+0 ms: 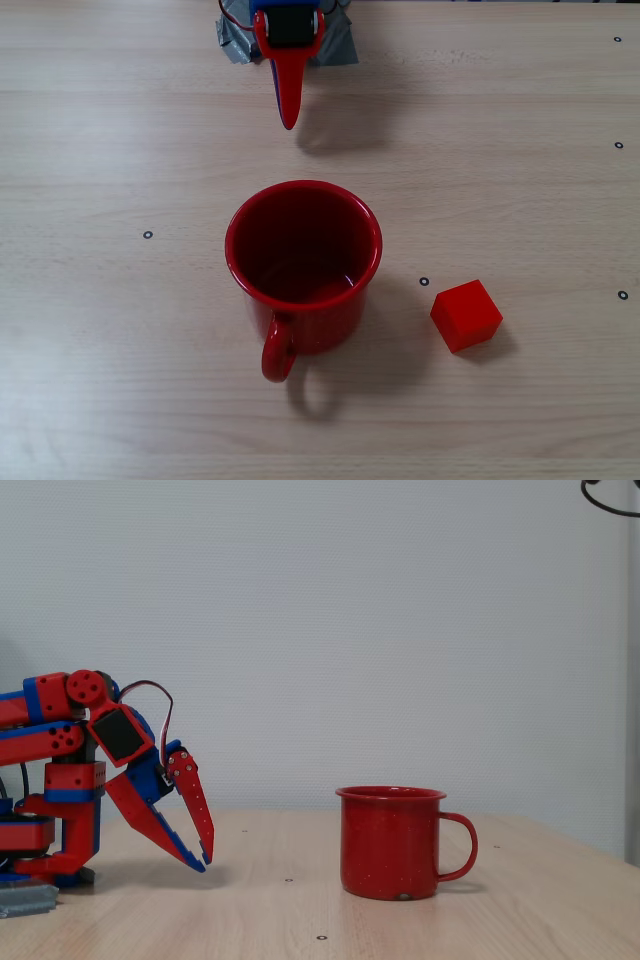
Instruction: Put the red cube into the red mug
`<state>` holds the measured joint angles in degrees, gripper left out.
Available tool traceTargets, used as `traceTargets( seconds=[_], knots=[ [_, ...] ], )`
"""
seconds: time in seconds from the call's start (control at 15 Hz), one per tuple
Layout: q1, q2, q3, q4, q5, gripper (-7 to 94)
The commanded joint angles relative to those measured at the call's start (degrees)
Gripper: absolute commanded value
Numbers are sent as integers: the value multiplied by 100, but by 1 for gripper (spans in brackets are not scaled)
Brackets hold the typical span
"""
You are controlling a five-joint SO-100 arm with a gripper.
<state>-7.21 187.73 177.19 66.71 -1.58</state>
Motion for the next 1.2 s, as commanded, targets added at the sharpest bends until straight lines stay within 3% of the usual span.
traceTargets(
  seconds=[0.0,0.67,1.13],
  knots=[
    [229,325,97,-334,70,0],
    [202,123,9,-264,-70,0],
    [-220,-1459,-1995,-167,-211,0]
  ],
)
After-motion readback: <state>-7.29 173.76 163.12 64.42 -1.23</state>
